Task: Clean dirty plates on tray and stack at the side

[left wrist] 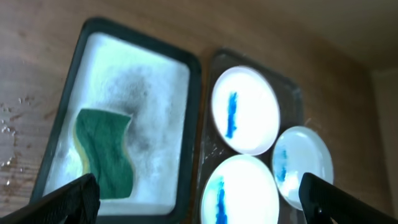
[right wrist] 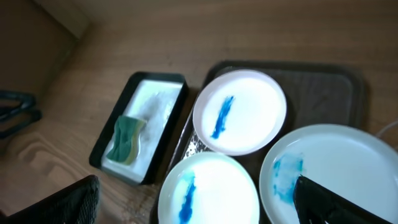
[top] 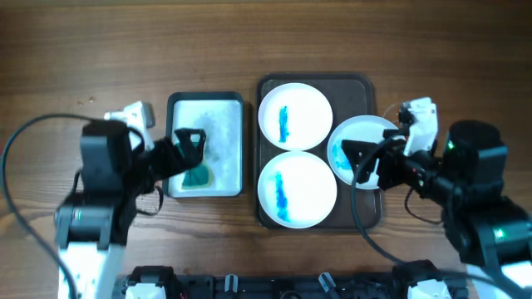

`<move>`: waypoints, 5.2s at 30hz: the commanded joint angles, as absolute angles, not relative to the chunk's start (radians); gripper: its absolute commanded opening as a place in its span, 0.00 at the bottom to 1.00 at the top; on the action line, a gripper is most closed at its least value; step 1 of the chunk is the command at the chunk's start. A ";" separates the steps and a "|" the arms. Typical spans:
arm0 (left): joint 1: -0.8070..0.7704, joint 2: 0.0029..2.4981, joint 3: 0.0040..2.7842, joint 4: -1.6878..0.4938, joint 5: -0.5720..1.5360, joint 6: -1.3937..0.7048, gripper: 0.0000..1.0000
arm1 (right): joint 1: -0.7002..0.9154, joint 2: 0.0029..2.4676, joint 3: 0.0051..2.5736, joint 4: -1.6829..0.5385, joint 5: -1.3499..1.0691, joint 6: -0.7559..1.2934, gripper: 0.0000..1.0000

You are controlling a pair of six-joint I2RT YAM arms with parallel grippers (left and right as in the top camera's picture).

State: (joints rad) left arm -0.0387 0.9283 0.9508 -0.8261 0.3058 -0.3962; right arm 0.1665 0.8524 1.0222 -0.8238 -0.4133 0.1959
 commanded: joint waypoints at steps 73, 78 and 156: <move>-0.179 1.600 0.727 -0.568 0.074 -0.456 0.13 | 0.163 1.165 0.918 -1.042 -0.281 0.391 0.50; -0.179 1.578 0.797 -0.622 0.074 -0.369 0.04 | 0.163 1.268 0.855 -0.948 -0.300 0.393 0.50; -0.647 1.895 0.986 -0.241 0.648 -0.490 0.04 | 0.366 1.565 0.706 -0.589 -0.104 0.706 0.04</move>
State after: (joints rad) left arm -0.6060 1.8534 0.9977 -0.2981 0.4416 -0.3664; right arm 0.3706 1.5429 0.7223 -0.5842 -0.1894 0.6918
